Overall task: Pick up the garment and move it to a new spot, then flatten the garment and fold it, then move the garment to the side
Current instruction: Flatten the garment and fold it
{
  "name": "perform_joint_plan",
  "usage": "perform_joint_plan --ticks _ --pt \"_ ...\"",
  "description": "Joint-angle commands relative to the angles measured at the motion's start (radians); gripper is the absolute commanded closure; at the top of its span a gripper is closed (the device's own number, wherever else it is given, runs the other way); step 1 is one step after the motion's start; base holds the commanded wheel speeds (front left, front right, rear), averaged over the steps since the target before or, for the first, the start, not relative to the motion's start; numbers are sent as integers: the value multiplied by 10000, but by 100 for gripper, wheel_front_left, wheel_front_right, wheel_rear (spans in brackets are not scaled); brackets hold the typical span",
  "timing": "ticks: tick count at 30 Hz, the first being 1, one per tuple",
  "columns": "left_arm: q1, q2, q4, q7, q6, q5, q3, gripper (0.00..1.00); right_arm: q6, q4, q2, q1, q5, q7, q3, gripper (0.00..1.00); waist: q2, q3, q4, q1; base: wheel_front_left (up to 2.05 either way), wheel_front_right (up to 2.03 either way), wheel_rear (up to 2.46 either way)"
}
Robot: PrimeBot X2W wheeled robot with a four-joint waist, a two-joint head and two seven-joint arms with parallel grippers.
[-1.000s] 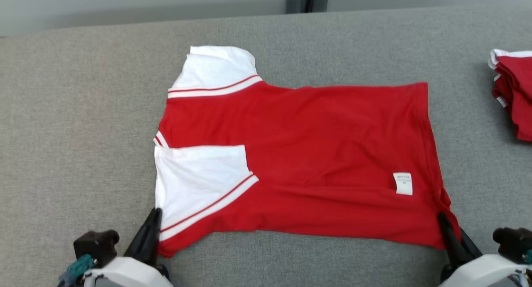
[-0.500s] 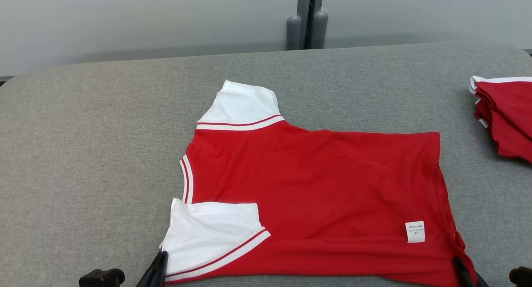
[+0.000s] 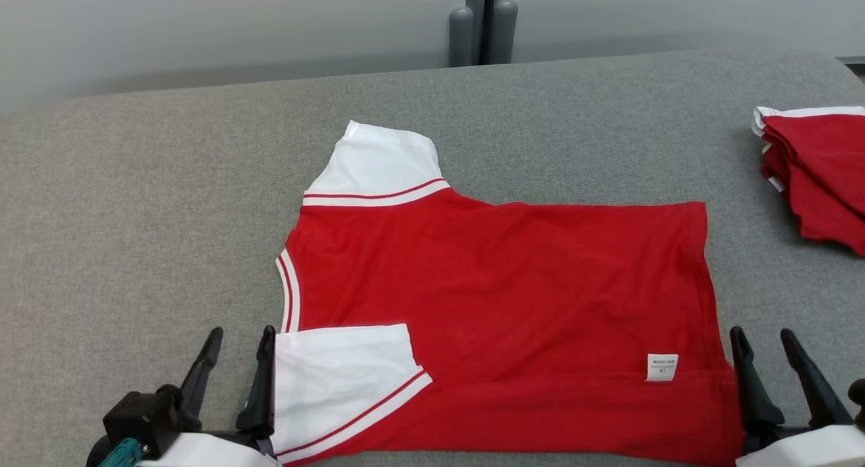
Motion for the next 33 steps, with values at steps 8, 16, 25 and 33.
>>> perform_joint_plan --ticks 8,16,25,33 --pt "-632 150 126 -659 143 434 101 0 -2 -996 229 -313 -746 -121 -237 0 -1 174 -24 0 0 0 0" --pt "-1017 195 206 -755 62 449 53 0 -2 -1240 353 -375 -823 -24 -339 0 -1 507 98 0 0 0 0" --pt "-4619 284 170 -300 -609 959 -577 0 -2 -1743 346 -1395 -875 -31 -273 0 -1 2191 76 0 0 0 0" --pt "-8480 76 2413 706 -1593 545 -980 0 -2 -1670 289 -2387 -846 -230 -1 0 -1 3568 -273 0 0 0 0"
